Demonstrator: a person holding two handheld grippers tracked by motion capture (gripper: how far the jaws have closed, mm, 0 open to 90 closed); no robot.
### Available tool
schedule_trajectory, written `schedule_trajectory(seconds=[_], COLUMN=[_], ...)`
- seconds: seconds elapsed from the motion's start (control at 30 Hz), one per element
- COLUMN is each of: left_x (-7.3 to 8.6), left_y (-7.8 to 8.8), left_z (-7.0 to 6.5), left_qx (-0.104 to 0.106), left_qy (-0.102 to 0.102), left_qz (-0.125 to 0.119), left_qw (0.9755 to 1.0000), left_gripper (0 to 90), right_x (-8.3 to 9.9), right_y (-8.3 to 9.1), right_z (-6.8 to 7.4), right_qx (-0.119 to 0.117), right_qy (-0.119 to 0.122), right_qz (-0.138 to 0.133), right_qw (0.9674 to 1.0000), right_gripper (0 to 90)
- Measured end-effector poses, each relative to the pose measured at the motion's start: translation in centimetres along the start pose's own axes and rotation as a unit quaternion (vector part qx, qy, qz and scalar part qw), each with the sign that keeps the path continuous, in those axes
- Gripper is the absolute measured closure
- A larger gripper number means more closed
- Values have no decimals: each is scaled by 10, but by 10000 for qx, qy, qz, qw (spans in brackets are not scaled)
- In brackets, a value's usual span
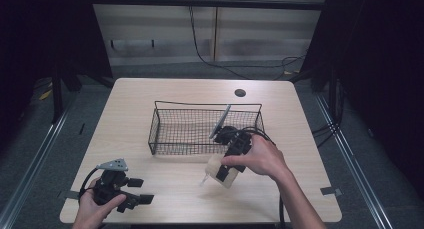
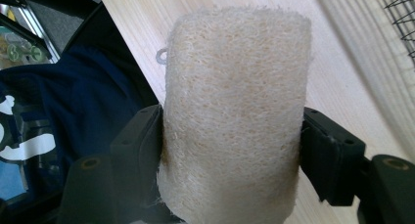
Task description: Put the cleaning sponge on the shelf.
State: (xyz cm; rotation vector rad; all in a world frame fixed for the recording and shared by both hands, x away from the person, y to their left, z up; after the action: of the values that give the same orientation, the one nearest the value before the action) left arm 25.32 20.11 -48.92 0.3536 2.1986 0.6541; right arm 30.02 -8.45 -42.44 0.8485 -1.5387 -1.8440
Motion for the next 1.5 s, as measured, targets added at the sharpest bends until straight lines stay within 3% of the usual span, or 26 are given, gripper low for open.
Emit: schedule_trajectory(seconds=[0.2,0.33,0.5,0.73,0.8,1.0,1.13,1.4,1.5], left_x=[0,0,0,0,0,1,1,0,0], left_y=[0,-1,-1,-1,-2,-1,-1,-1,-1], left_z=[-1,0,0,0,0,-1,0,-1,-1], left_qx=[-3,-6,-7,22,22,34,26,22,27], left_qy=[-7,3,5,-20,-9,-34,-26,-34,-42], left_qz=[9,3,-1,23,30,51,33,11,13], left_qw=[10000,10000,10000,10000,10000,10000,10000,10000,10000], left_gripper=[195,193,193,190,184,182,183,184,184], right_x=[-6,-11,-14,-15,-18,-24,-30,-34,-35], right_y=[8,11,14,27,33,36,44,44,45], right_z=[-4,-6,-8,-17,-22,-31,-35,-52,-63], right_qx=[163,-49,-70,91,68,146,231,300,320], right_qy=[-14,-8,-68,-129,-160,-213,-269,-594,-859], right_qz=[-22,36,50,159,67,171,47,-84,-201], right_qw=[9999,10000,9999,9997,9998,9995,9994,9977,9956], right_gripper=[300,301,300,300,300,300,300,301,301])
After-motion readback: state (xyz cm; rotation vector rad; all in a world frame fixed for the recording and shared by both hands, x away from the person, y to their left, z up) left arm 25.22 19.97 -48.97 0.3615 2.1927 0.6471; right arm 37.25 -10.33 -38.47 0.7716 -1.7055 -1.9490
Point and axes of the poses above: each handheld gripper's, and its own axes: y roughly backward along the jaws, x roughly out of its underside, z roughly to its left, the point moved 6 cm from there along -y, roughly forward along the jaws, and after that the axes turned 13 degrees about x, right-handed, at the moved point
